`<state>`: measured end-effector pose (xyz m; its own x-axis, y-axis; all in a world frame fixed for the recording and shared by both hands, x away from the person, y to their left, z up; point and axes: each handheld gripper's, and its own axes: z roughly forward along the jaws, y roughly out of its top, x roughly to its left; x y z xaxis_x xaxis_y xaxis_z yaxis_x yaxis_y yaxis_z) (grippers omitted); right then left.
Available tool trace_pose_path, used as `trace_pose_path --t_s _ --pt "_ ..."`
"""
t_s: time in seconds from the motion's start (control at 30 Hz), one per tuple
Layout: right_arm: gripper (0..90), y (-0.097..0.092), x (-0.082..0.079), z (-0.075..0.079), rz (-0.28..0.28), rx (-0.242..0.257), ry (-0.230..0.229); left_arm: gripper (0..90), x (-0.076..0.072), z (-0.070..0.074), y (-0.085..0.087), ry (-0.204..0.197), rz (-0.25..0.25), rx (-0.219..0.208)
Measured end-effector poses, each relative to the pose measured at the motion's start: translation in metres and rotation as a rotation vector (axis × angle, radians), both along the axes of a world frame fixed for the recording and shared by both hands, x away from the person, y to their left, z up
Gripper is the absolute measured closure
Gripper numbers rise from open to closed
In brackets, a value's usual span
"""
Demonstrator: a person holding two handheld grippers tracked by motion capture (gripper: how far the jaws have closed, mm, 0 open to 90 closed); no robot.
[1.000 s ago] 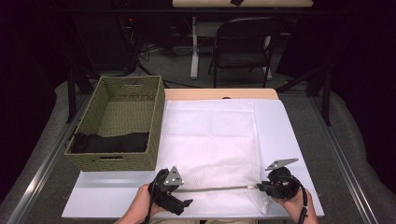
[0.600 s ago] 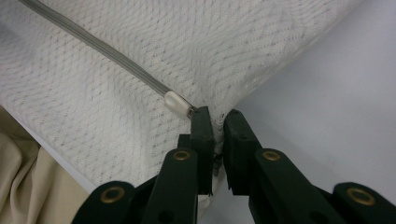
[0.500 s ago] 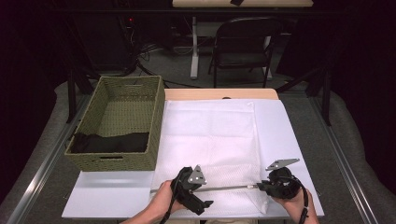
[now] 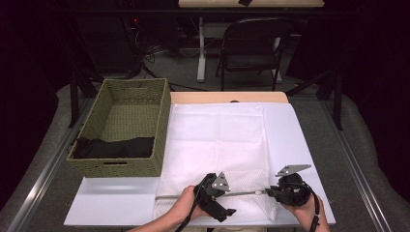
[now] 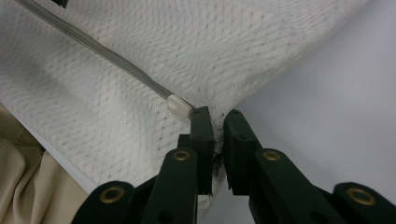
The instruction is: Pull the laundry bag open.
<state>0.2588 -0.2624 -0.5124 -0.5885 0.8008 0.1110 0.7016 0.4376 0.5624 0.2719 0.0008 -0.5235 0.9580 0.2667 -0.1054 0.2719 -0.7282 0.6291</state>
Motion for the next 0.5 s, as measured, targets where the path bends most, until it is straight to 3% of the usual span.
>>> trace_pose_path --t_s 0.17,0.5 --pt "83.3 0.000 0.000 0.000 0.000 0.002 -0.010 29.9 -0.002 0.000 -0.018 -0.022 -0.035 -0.003" --pt "83.3 0.002 -0.001 0.002 0.006 0.008 -0.026 43.4 0.001 -0.006 -0.042 -0.020 -0.067 -0.007"
